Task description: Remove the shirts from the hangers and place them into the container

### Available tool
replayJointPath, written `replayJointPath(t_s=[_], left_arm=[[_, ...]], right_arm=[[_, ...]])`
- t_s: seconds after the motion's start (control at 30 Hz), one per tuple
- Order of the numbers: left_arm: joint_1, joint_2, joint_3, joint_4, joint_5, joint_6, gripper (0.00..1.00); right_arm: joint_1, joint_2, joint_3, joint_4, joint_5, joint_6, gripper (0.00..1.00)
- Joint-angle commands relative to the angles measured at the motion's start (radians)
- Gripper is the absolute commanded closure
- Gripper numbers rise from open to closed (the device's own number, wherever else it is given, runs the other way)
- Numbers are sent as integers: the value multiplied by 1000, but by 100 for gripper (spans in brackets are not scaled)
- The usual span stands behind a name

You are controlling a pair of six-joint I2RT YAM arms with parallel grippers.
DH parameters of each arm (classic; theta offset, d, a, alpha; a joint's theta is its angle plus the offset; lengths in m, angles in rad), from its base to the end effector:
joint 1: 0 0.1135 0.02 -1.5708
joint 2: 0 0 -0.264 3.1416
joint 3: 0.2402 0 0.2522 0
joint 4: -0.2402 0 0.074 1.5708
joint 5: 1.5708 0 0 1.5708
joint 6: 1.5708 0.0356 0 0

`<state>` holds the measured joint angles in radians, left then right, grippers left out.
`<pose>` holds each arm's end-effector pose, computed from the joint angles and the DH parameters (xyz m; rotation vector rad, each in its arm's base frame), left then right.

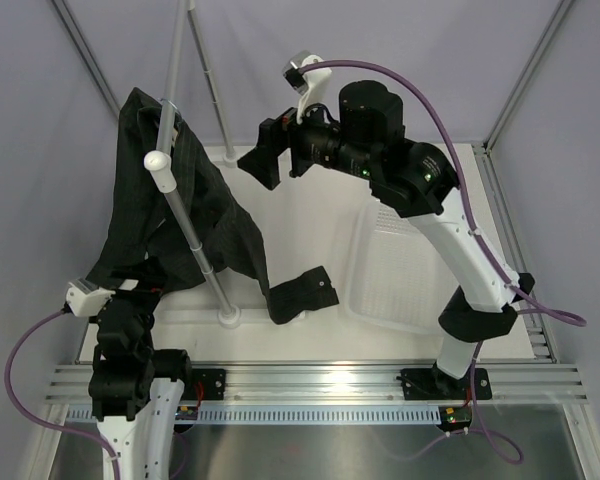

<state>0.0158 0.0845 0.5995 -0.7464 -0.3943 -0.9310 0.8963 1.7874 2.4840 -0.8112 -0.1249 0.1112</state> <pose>0.0444 0.0144 0.2841 -1.0574 1.4495 -0.3023 0.2056 0.2642 0.5620 -0.7624 1.5855 0.8521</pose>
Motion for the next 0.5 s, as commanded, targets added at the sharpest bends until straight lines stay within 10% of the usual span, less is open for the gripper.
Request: replayJointPath(t_s=[0.0, 0.47], left_arm=[[-5, -15, -1, 28, 35, 43, 1], [-7, -17, -17, 38, 100, 55, 1]], right_arm=[[73, 78, 142, -100, 120, -65, 1], [154, 156, 151, -62, 194, -105, 17]])
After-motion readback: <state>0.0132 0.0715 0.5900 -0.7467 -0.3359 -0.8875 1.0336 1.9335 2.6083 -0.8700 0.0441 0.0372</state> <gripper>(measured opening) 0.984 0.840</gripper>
